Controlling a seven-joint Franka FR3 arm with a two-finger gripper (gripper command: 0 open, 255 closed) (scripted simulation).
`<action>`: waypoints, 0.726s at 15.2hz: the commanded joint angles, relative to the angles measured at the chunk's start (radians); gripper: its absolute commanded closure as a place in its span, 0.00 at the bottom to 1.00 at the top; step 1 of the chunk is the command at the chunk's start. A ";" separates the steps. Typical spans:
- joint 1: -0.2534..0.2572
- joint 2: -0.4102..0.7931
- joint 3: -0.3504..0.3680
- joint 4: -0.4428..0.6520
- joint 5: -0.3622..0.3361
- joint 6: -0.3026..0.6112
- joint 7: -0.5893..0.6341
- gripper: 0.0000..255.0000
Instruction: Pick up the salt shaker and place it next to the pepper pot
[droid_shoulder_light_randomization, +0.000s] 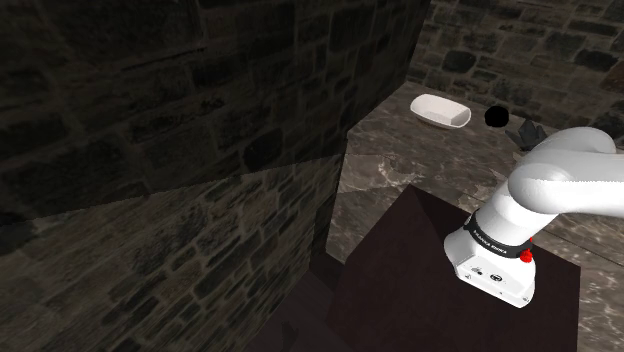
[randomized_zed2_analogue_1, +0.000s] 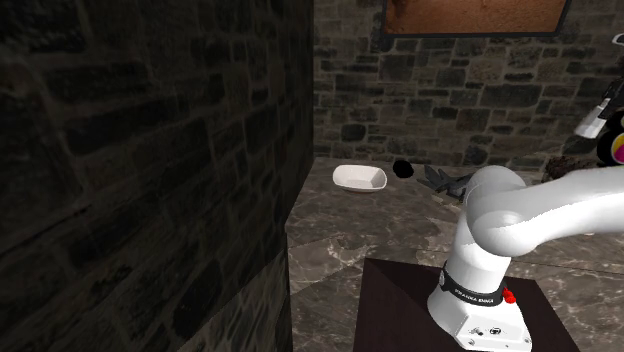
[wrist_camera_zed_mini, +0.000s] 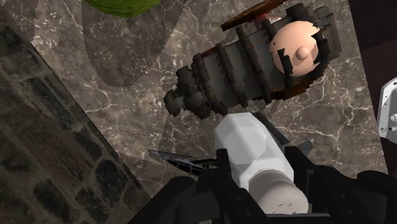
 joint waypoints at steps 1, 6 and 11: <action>-0.008 -0.014 -0.008 -0.014 -0.010 0.010 -0.007 1.00; -0.040 -0.062 -0.021 -0.095 -0.030 0.048 0.007 1.00; -0.068 -0.107 -0.039 -0.168 -0.052 0.084 0.017 1.00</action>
